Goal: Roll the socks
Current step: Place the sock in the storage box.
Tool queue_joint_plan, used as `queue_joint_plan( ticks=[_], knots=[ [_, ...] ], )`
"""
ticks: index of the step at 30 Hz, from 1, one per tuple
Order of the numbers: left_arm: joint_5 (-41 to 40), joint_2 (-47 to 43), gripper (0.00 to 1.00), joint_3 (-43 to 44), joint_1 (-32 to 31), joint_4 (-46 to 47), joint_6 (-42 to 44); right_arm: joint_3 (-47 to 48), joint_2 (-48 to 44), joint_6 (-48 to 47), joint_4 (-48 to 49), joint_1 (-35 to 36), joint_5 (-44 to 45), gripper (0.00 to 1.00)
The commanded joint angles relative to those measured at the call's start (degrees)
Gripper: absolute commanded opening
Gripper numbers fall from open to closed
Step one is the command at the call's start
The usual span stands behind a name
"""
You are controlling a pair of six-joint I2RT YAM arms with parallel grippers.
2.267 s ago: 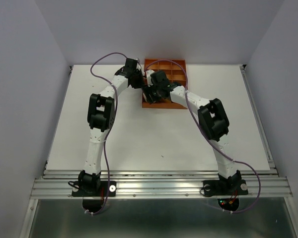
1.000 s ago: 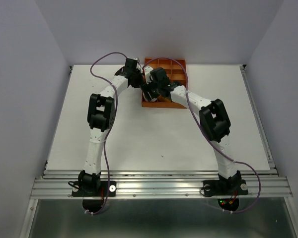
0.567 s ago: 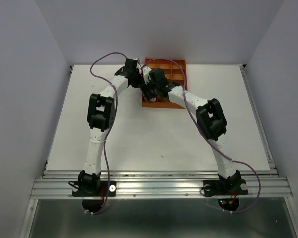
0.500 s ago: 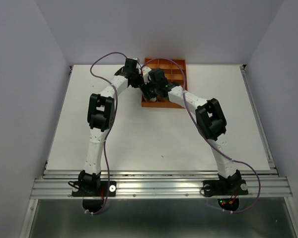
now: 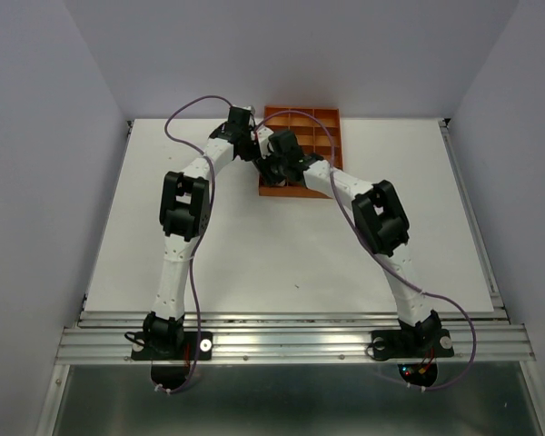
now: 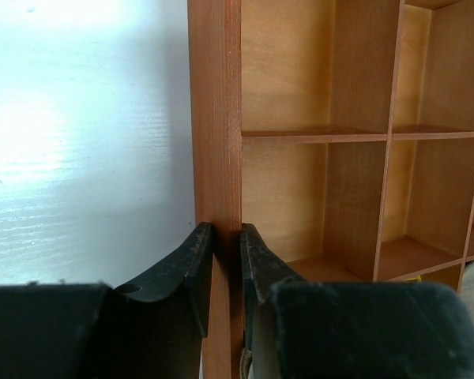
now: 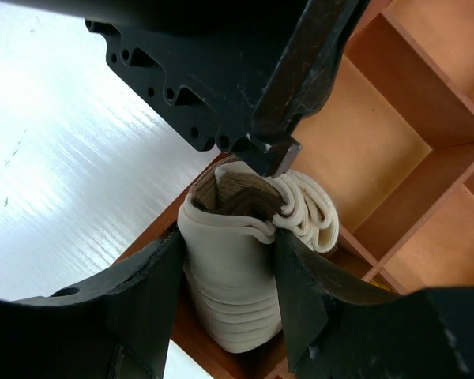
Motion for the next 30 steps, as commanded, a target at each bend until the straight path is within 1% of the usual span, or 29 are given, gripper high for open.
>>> queue_joint_plan(
  ticks=[1, 2, 3, 6, 7, 9, 10, 11, 13, 17, 19, 22, 25, 26, 30],
  knots=[
    [1.99, 0.91, 0.00, -1.47, 0.62, -0.02, -0.97, -1.85, 4.66, 0.93, -0.07, 1.16, -1.81, 0.54],
    [2.08, 0.91, 0.00, -1.47, 0.71, -0.02, -0.97, -2.03, 4.92, 1.28, -0.24, 1.17, -1.46, 0.53],
    [2.08, 0.91, 0.00, -1.47, 0.62, -0.02, -0.97, -2.20, 5.18, 1.37, -0.51, 1.17, -1.19, 0.43],
    [2.08, 0.92, 0.00, -1.38, 0.62, 0.07, -0.97, -3.00, 6.06, 2.95, -1.39, 1.17, 0.39, 0.22],
    [1.99, 0.91, 0.00, -1.38, 0.62, 0.07, -0.97, -3.17, 6.33, 3.47, -1.65, 1.17, 1.44, 0.12],
    [1.81, 0.83, 0.00, -1.47, 0.62, -0.02, -0.97, -2.39, 7.29, 5.58, -4.37, 1.17, 2.58, 0.03],
    [1.73, 0.83, 0.00, -1.56, 0.62, -0.11, -1.06, -2.03, 7.73, 6.28, -5.77, 1.17, 4.42, 0.01],
    [1.47, 0.91, 0.00, -1.56, 0.62, -0.11, -1.06, -1.33, 8.26, 7.77, -9.79, 1.17, 4.96, 0.01],
    [1.11, 0.74, 0.00, -1.56, 0.80, -0.28, -1.24, -0.80, 8.62, 8.22, -13.76, 1.17, 4.96, 0.01],
    [1.20, 0.74, 0.00, -1.65, 0.89, -0.11, -1.50, -4.49, 6.25, 12.08, -16.50, 1.17, 4.43, 0.01],
    [1.29, 0.56, 0.00, -2.00, 0.97, -0.02, -1.50, -4.15, 5.98, 13.93, -19.47, 0.64, 5.57, 0.01],
    [1.55, 0.30, 0.00, -2.52, 1.06, 0.59, -1.50, -0.38, 7.73, 14.46, -24.48, 0.12, 7.41, 0.01],
    [1.64, 0.21, 0.00, -2.70, 1.06, 0.68, -1.50, 3.06, 10.36, 13.50, -27.13, 0.11, 7.42, 0.01],
    [1.73, 0.21, 0.00, -2.70, 1.06, 0.77, -1.50, 4.02, 12.55, 13.76, -27.75, 0.11, 8.38, 0.01],
    [2.61, -0.14, 0.00, -3.58, 1.06, 1.30, -1.24, 13.69, 19.94, 14.37, -32.41, 0.11, 8.30, 0.01]
  ],
)
